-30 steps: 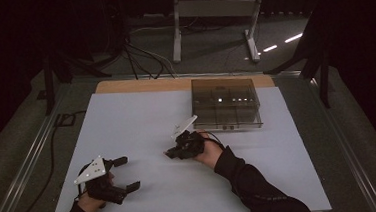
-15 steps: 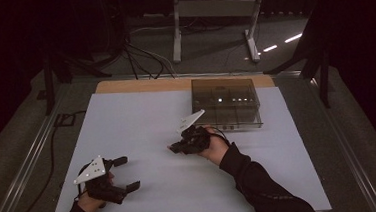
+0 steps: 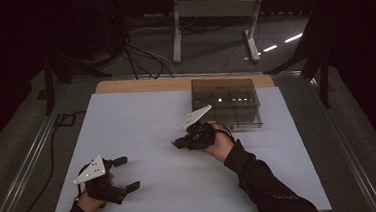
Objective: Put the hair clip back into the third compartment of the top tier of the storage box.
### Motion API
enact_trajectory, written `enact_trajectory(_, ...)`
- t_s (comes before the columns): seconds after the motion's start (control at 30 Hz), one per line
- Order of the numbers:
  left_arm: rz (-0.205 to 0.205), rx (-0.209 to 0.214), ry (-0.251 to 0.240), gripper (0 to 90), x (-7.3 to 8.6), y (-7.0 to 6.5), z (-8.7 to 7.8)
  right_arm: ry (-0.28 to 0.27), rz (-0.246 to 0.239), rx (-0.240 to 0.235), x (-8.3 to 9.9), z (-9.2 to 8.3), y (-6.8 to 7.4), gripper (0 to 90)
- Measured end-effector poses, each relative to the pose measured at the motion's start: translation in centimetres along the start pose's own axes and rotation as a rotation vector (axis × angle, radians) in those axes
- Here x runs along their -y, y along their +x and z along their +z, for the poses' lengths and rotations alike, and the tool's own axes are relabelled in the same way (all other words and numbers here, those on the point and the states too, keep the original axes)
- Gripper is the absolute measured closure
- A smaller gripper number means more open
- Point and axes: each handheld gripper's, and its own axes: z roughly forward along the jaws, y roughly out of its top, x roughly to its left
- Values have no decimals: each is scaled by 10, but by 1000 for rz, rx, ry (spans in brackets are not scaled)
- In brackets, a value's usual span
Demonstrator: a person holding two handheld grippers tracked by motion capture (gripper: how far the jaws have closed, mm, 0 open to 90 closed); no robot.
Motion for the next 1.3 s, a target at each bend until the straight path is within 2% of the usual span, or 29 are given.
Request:
enact_trajectory(0.63,-1,0,1,4,0,0,0,-35,11,25,-2,-21,-7,860)
enact_trajectory(1.3,4,-2,2,5,0,0,0,-74,47,71,1,-48,-19,860)
